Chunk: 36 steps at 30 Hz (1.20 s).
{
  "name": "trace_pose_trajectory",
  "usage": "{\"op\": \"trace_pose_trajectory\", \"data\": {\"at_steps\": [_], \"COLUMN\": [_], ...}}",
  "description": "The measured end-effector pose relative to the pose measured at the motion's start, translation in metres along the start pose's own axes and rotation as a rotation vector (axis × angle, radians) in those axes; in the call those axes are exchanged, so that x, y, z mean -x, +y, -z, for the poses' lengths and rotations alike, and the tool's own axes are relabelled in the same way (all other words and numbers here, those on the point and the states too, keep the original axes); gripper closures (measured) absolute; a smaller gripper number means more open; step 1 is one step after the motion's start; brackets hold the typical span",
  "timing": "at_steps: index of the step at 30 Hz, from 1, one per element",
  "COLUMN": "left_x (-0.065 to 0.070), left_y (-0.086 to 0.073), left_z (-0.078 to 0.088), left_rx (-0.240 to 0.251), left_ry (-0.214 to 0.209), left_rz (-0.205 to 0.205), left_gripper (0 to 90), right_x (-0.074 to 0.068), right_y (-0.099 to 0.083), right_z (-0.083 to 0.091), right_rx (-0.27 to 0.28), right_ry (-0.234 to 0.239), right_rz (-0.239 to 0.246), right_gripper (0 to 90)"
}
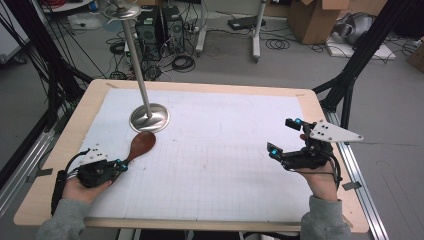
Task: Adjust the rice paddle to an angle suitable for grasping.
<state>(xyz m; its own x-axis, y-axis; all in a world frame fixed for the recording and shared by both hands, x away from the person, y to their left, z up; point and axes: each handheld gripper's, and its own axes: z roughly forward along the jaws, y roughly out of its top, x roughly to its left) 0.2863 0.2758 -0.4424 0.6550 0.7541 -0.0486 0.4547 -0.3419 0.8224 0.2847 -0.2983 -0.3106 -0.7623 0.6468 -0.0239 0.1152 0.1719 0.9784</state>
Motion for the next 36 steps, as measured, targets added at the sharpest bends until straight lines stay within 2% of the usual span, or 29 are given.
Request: {"op": "trace_pose_trajectory", "data": {"at_steps": [15, 22, 24, 27, 36], "left_x": [-0.001, -0.013, -0.016, -0.019, -0.03], "left_y": [-0.002, -0.009, -0.01, -0.01, -0.011], "left_z": [-0.001, 0.005, 0.006, 0.007, 0.008], "left_rx": [-0.017, -0.018, -0.017, -0.02, -0.027], "left_ry": [0.003, 0.029, 0.028, 0.028, 0.054], "left_rz": [-0.007, 0.035, 0.061, 0.055, 0.095], "left_gripper": [89.6, 89.6, 89.6, 89.6, 89.6], "right_x": [0.001, 0.001, 0.001, 0.0, 0.0], "right_y": [0.0, 0.0, 0.0, 0.0, -0.002], "right_z": [0.001, 0.001, 0.001, 0.001, 0.004], "right_rx": [0.002, 0.001, 0.001, 0.0, -0.008], "right_ry": [0.001, -0.001, 0.001, 0.003, -0.004], "right_rz": [0.0, -0.002, 0.0, 0.001, -0.003], "right_gripper": [1.0, 1.0, 1.0, 1.0, 1.0]}}
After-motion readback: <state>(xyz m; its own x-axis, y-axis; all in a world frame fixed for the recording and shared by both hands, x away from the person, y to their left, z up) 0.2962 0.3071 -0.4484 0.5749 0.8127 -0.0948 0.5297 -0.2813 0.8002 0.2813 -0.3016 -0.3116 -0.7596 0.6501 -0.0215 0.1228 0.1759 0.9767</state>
